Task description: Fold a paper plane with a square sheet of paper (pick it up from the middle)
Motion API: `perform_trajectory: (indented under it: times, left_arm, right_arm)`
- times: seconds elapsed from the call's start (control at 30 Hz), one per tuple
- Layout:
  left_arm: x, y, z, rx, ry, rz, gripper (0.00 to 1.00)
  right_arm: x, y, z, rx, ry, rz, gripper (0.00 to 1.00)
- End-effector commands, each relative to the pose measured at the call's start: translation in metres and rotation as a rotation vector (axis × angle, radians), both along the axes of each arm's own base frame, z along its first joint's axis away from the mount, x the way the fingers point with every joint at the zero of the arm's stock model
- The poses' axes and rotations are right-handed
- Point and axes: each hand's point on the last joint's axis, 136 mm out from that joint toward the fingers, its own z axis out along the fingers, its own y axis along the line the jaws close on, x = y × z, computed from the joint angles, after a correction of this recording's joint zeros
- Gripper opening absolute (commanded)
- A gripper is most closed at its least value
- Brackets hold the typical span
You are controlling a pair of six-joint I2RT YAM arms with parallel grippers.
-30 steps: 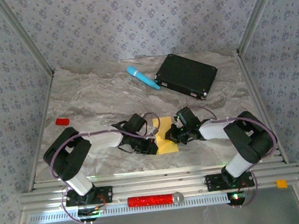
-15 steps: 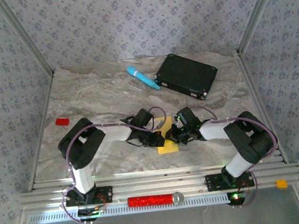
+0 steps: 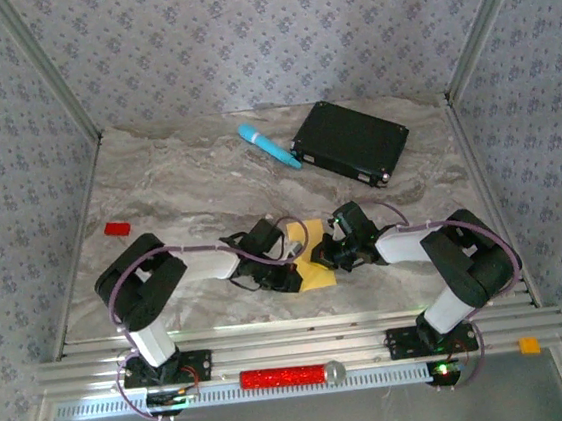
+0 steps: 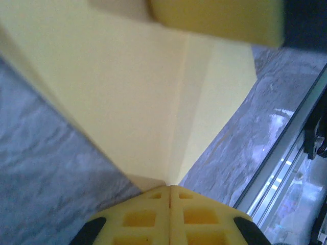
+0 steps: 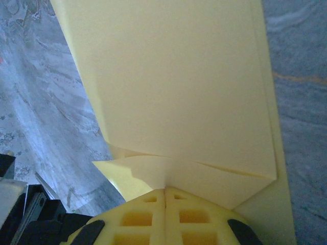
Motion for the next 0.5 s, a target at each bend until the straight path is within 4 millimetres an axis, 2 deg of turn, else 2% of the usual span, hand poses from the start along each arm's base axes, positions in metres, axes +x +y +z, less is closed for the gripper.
perform_trajectory:
  times: [0.0,0.23,0.37,0.47]
  left_arm:
    - [-0.024,0.030,-0.014,0.125,0.058,-0.019,0.07]
    - [0.008,-0.006,0.043,-0.048,-0.072,0.033,0.08]
    - [0.027,-0.024,0.049,-0.086,-0.091,0.062,0.08]
    - [0.035,-0.035,0.039,-0.085,-0.080,0.063,0.08]
  right_arm:
    - [-0.027,-0.038,-0.044,-0.176,0.129,-0.045,0.01]
    - [-0.027,-0.035,-0.043,-0.166,0.127,-0.040,0.01]
    - [-0.026,-0.035,-0.042,-0.163,0.125,-0.043,0.01]
    - [-0.025,-0.034,-0.040,-0.155,0.120,-0.044,0.01]
